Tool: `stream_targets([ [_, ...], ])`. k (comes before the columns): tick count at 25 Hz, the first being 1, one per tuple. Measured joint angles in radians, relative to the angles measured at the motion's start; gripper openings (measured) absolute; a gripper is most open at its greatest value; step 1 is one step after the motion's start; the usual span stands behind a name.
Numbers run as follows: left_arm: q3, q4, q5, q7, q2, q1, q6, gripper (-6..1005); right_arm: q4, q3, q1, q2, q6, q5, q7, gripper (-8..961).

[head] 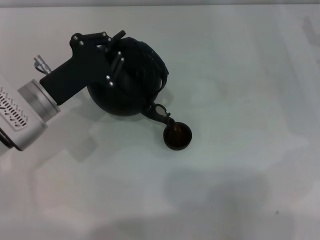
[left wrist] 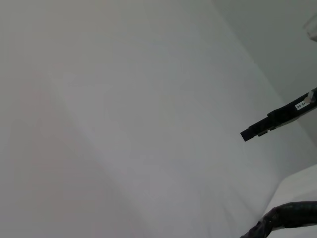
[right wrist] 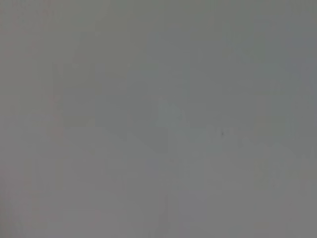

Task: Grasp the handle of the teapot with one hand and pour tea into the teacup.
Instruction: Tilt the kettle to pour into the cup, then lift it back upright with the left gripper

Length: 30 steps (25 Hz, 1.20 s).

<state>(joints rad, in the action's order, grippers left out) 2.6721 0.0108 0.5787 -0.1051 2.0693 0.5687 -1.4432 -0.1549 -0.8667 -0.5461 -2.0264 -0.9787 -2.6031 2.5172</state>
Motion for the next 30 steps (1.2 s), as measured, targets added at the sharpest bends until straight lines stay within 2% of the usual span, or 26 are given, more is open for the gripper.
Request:
stream_targets([
  [19,0.000,-0.014,-0.023,0.000,-0.001,0.017,0.000,109,0.000,0.000,-0.004,0.000,0.000,-0.002,0.000,834],
  [30,-0.014,-0.005,0.021,0.048,0.005,-0.005,0.000,107,0.010,0.004,-0.007,-0.002,0.000,-0.002,-0.013,834],
])
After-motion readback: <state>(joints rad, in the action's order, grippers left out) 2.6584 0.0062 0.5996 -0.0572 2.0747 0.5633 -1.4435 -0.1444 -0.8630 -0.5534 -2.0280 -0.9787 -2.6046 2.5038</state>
